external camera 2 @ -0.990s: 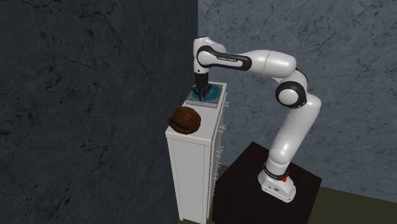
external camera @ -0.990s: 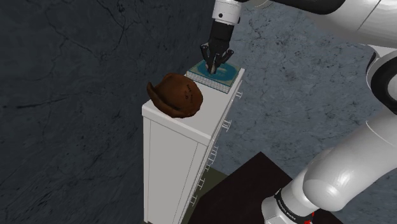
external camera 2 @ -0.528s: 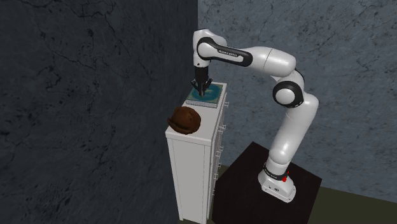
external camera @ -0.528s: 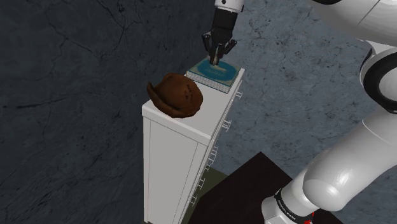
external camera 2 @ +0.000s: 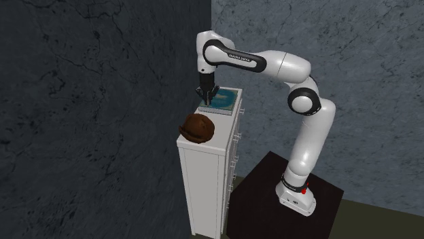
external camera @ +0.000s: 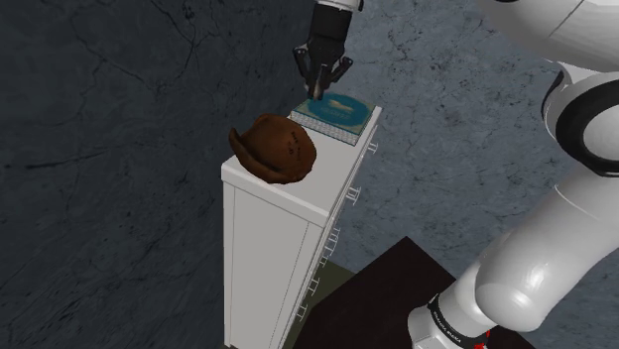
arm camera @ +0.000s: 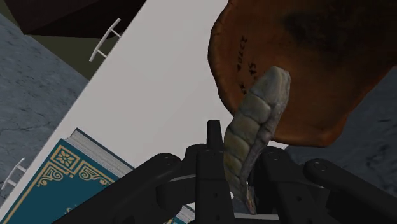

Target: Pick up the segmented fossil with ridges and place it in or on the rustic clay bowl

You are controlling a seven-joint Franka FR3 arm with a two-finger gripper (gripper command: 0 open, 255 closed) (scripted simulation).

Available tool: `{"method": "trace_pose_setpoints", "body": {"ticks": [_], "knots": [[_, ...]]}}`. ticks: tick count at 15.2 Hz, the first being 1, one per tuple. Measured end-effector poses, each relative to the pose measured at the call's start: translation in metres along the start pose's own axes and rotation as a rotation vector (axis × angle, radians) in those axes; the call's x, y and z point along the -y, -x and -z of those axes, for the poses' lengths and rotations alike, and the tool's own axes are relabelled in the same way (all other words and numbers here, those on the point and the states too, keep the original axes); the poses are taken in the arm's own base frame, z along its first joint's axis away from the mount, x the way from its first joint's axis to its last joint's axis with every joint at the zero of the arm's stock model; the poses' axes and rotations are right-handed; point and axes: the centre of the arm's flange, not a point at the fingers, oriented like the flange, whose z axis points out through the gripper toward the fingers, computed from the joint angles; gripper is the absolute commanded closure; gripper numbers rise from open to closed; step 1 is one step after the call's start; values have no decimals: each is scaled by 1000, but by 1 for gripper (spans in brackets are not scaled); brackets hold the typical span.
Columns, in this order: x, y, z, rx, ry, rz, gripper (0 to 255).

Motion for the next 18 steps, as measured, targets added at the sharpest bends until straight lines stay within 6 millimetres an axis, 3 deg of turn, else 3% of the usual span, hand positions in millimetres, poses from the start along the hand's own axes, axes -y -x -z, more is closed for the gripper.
{"method": "trace_pose_setpoints", "body": {"ticks": [6,8,18], "knots": [[77,33,-5,0,1,1,255],[90,38,-15,1,0,0,255],[93,34,-67,1,0,-1,255]]}}
